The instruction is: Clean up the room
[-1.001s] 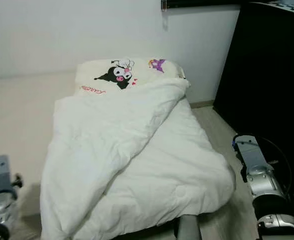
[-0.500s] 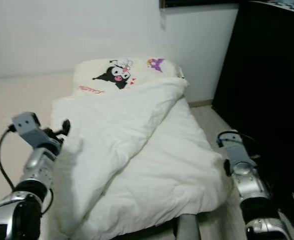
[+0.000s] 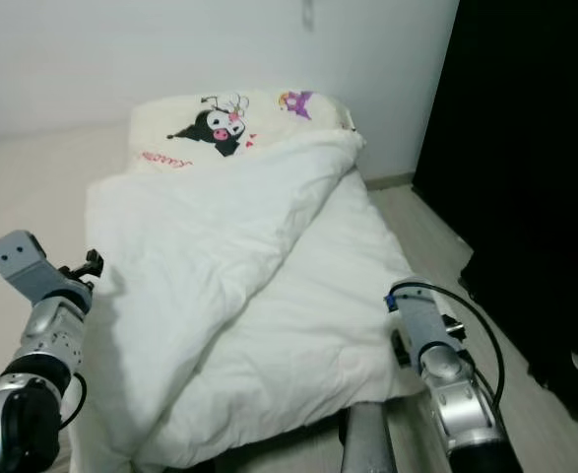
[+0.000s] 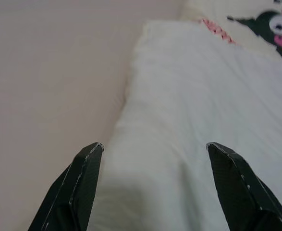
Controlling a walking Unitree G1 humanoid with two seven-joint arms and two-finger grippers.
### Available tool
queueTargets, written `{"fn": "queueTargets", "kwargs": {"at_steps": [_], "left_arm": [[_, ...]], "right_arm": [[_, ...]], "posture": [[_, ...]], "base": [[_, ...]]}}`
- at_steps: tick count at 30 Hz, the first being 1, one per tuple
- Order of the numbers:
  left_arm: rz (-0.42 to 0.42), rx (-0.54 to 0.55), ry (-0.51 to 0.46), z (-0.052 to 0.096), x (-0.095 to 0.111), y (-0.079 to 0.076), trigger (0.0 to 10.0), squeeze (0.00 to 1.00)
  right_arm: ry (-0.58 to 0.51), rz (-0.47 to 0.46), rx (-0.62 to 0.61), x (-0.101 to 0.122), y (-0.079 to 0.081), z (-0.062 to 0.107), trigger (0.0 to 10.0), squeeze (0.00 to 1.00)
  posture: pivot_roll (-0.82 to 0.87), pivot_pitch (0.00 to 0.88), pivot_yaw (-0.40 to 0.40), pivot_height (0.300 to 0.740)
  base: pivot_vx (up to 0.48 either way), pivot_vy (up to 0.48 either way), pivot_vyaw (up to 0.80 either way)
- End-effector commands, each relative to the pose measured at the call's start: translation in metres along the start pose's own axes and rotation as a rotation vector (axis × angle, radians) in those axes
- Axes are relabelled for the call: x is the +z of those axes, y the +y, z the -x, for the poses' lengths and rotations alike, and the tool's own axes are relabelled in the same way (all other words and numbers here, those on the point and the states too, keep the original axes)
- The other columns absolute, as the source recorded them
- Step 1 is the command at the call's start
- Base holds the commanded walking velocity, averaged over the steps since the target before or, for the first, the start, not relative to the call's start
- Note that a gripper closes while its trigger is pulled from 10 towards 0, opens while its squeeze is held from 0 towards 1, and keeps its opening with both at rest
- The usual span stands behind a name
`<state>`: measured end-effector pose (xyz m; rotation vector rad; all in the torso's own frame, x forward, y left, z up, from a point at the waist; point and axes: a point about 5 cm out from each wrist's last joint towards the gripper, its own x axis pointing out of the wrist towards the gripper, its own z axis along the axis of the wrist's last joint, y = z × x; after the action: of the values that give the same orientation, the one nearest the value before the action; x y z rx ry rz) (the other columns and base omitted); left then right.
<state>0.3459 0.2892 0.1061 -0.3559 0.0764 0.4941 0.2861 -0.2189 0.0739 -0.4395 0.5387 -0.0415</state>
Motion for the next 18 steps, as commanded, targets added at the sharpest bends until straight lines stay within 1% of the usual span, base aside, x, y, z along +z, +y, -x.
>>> {"fn": "queueTargets", "kwargs": {"at_steps": [1, 2, 3, 4, 7, 8, 12, 15, 17, 18], "left_arm": [[0.028, 0.005, 0.026, -0.001, 0.000, 0.005, 10.0, 0.00], [0.028, 0.005, 0.026, -0.001, 0.000, 0.005, 10.0, 0.00], [0.050, -0.009, 0.040, -0.001, -0.002, 0.004, 10.0, 0.00], [0.061, -0.033, 0.058, 0.001, -0.007, 0.000, 10.0, 0.00], [0.066, -0.050, 0.069, 0.002, -0.010, -0.002, 10.0, 0.00], [0.048, -0.056, 0.086, 0.003, -0.015, -0.005, 10.0, 0.00], [0.019, -0.045, 0.100, 0.004, -0.018, -0.009, 10.0, 0.00], [0.009, -0.018, 0.085, 0.002, -0.013, -0.011, 10.0, 0.00], [0.029, 0.007, 0.036, -0.002, 0.000, -0.013, 10.0, 0.00], [0.029, 0.007, 0.036, -0.002, 0.000, -0.013, 10.0, 0.00]], "right_arm": [[-0.005, -0.007, 0.014, -0.001, 0.004, 0.005, 10.0, 0.24], [-0.005, -0.007, 0.014, -0.001, 0.004, 0.005, 10.0, 0.24], [-0.004, -0.008, 0.016, -0.002, 0.004, 0.007, 10.0, 0.22], [-0.003, -0.009, 0.018, -0.003, 0.004, 0.010, 10.0, 0.17], [-0.002, -0.009, 0.019, -0.004, 0.004, 0.013, 10.0, 0.17], [-0.001, -0.011, 0.019, -0.006, 0.003, 0.015, 10.0, 0.15], [0.007, -0.011, 0.019, -0.009, 0.001, 0.019, 10.0, 0.15], [0.014, -0.005, 0.018, -0.011, 0.000, 0.022, 10.0, 0.15], [0.018, -0.001, 0.018, -0.012, -0.001, 0.024, 10.0, 0.14], [0.018, -0.001, 0.018, -0.012, -0.001, 0.024, 10.0, 0.14]], "posture": [[-0.23, 0.252, 0.042, 0.560], [-0.23, 0.252, 0.042, 0.560], [-0.23, 0.263, 0.042, 0.560], [-0.24, 0.282, 0.041, 0.560], [-0.24, 0.285, 0.040, 0.560], [-0.25, 0.295, 0.038, 0.560], [-0.25, 0.302, 0.037, 0.560], [-0.26, 0.302, 0.036, 0.560], [-0.26, 0.302, 0.037, 0.560], [-0.26, 0.302, 0.037, 0.560]], "base": [[0.000, 0.000, 0.00], [0.000, 0.000, 0.00], [0.000, 0.000, 0.00], [0.000, 0.000, 0.00], [0.000, 0.000, 0.00], [0.000, 0.000, 0.00], [0.000, 0.000, 0.00], [0.000, 0.000, 0.00], [0.000, 0.000, 0.00], [0.000, 0.000, 0.00]]}}
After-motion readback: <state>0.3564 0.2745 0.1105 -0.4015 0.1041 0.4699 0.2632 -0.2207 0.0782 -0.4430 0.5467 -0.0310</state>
